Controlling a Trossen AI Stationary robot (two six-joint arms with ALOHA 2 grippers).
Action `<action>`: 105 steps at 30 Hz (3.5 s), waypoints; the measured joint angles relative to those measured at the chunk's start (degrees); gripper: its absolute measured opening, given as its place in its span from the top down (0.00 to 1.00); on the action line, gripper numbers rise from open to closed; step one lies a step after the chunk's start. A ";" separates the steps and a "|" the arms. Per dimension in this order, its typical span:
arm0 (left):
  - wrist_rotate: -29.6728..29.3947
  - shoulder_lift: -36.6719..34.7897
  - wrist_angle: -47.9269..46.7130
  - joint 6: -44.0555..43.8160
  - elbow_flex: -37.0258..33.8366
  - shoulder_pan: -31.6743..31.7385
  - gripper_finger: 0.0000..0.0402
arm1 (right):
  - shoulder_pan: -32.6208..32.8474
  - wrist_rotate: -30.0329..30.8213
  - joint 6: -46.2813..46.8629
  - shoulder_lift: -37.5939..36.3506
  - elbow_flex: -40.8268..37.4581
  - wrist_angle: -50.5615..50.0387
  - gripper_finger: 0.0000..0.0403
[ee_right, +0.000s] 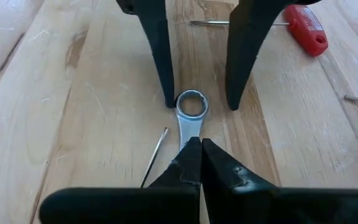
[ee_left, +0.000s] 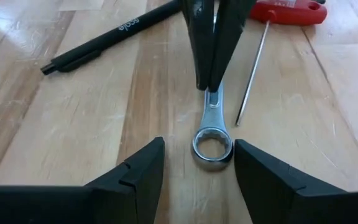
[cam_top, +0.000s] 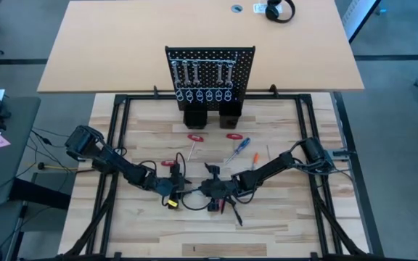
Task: Hang tools onto peg board
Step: Hang the wrench on the peg board
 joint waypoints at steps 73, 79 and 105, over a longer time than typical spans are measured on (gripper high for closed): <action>-2.67 -10.32 -12.74 2.48 -2.51 -1.89 0.51 | 1.25 0.00 0.46 -5.46 0.03 -4.85 0.58; -1.42 -10.14 -11.19 1.30 -4.01 -0.67 0.57 | 1.25 0.00 0.44 -5.44 0.01 -4.84 0.59; 7.31 -5.18 -4.63 0.57 -4.83 0.74 0.97 | 1.33 -1.56 -1.92 -5.42 -0.24 -2.72 0.59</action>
